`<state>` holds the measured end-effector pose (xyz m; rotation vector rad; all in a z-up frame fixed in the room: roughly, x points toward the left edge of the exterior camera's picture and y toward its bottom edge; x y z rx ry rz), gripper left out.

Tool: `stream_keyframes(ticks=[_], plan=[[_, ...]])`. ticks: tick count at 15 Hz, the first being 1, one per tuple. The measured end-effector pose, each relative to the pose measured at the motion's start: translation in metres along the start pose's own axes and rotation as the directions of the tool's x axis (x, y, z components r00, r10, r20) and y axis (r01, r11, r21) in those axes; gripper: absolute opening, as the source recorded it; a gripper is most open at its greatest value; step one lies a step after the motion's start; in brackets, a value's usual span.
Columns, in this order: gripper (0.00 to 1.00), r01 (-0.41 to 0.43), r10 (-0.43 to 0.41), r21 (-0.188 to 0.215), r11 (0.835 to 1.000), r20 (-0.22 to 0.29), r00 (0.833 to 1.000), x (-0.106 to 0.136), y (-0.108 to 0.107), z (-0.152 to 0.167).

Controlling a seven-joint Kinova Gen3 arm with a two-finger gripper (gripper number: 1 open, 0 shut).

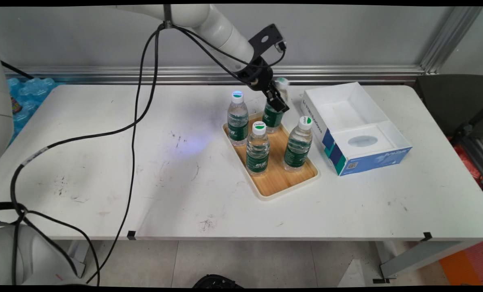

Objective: Place the picked object on the tray

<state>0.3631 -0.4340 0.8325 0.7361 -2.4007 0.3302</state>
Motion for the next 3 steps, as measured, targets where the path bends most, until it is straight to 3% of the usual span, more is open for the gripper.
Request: stream_keyframes(ticks=[3], plan=[[1.00,0.003,-0.003,-0.001,1.000,-0.012,1.000,-0.0033,-0.0011,-0.0032]])
